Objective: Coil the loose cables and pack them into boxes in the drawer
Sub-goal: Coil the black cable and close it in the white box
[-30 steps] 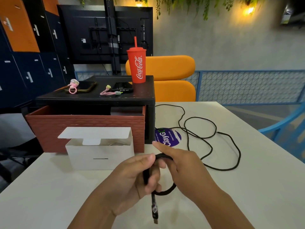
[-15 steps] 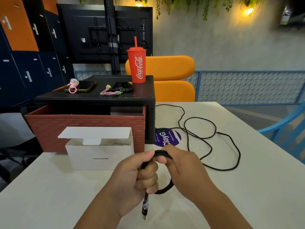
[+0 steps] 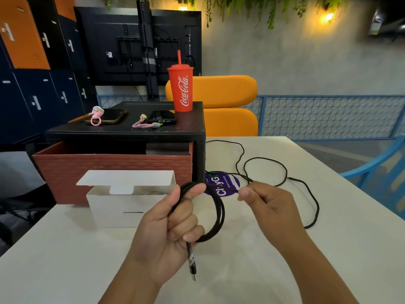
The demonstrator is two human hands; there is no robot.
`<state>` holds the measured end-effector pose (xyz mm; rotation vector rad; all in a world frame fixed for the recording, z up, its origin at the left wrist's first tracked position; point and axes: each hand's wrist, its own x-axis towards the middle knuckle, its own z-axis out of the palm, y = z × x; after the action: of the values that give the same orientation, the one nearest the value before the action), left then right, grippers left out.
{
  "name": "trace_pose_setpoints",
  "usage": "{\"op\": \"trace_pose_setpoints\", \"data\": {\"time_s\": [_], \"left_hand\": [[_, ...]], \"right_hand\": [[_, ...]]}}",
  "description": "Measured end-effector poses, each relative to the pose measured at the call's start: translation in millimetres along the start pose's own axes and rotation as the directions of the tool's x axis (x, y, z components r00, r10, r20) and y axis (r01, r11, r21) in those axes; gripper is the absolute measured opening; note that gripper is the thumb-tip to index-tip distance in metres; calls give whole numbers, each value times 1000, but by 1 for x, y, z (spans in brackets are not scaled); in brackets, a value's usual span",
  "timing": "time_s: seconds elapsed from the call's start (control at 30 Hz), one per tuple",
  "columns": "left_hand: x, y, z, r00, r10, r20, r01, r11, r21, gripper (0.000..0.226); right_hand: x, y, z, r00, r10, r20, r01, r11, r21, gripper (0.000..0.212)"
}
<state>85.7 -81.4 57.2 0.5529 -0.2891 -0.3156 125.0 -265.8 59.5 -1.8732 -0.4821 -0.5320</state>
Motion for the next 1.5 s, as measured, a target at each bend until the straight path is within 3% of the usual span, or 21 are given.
{"op": "trace_pose_setpoints", "data": {"time_s": [0.07,0.13,0.23,0.37,0.43,0.47,0.53,0.63,0.87,0.97,1.03,1.13,1.2,1.3,1.37,1.43,1.5], "left_hand": [[3,-4,-2,990,-35,136,46,996,-73,49],[-5,-2,-2,997,52,62,-53,998,23,50],[-7,-2,-4,984,109,143,-117,992,52,49],[-10,3,1,969,223,105,-239,953,186,53],[-3,-2,6,961,256,103,-275,923,269,58],[-3,-6,6,958,287,4,-272,902,335,59],[-2,-11,8,907,405,-114,-297,808,509,40],[2,-16,12,878,471,-87,-284,658,698,21],[2,-18,7,817,576,25,-247,311,918,32],[2,-23,8,813,578,72,-181,133,974,27],[1,-26,9,827,557,74,-103,20,994,29],[1,-28,4,856,509,89,12,-192,981,28],[1,-28,1,871,485,74,63,-260,964,26],[2,-26,1,900,432,51,113,-345,932,33],[1,-23,3,911,412,7,113,-267,957,21],[1,-19,4,928,369,-58,101,-98,990,5],[1,-15,3,955,282,-96,80,66,995,15]], "right_hand": [[-1,2,4,1000,-1,11,3,994,-109,58],[-4,4,12,997,70,42,-62,983,-174,52],[-11,4,28,964,156,217,-120,979,-167,49],[-19,-4,45,797,265,542,-118,950,-290,11],[-23,-8,47,734,265,625,-8,924,-382,20],[-24,-10,48,715,266,647,10,921,-390,17],[-23,-17,45,681,314,661,-43,919,-392,9],[-20,-21,38,617,343,708,-62,918,-391,15],[-11,-28,23,502,307,808,-39,942,-333,26],[-10,-35,14,474,326,818,-55,938,-343,8],[-11,-36,10,475,326,817,-15,932,-363,12],[-12,-29,7,555,294,778,34,927,-375,16],[-12,-26,5,628,243,740,86,922,-377,31],[-11,-28,3,709,171,684,117,928,-354,19],[-9,-29,1,758,136,638,97,943,-317,12],[-6,-27,-1,807,100,581,82,957,-280,5],[-4,-23,-3,856,24,517,124,960,-250,11]]}}
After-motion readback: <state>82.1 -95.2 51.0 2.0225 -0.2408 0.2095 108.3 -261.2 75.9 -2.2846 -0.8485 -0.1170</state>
